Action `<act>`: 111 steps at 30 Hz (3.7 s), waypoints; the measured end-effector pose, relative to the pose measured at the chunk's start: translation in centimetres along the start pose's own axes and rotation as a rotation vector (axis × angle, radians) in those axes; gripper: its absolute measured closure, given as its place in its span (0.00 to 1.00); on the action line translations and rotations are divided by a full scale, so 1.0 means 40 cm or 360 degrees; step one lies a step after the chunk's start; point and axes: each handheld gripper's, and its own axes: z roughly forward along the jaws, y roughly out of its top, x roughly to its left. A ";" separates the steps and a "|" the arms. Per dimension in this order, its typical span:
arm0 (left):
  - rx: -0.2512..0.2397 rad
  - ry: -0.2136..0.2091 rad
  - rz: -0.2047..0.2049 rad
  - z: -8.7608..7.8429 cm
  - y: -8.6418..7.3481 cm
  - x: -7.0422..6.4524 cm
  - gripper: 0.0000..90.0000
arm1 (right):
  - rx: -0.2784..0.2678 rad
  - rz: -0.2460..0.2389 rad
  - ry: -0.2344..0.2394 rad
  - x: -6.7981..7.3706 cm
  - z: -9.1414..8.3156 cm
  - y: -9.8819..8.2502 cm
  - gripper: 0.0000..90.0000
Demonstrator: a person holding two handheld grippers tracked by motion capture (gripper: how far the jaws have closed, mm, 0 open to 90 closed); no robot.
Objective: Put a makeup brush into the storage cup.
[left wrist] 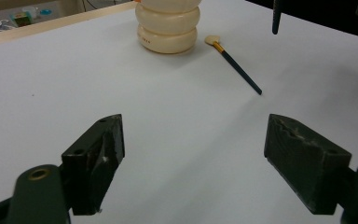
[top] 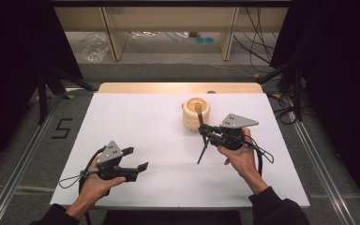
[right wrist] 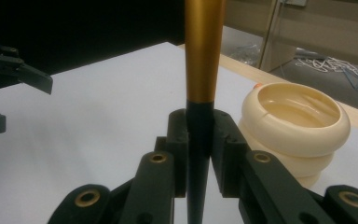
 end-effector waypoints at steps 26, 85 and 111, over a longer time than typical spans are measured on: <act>0.0000 0.0000 -0.0017 0.001 0.001 -0.001 0.21 | -0.0054 0.0051 -0.0062 -0.062 0.045 0.062 0.88; 0.0008 -0.0017 -0.0027 0.002 -0.001 -0.002 0.21 | -0.0133 0.0233 -0.0249 -0.212 0.155 0.176 0.88; 0.0004 -0.0011 -0.0021 0.001 0.000 -0.001 0.21 | -0.0091 0.0281 -0.0285 -0.227 0.237 0.118 0.88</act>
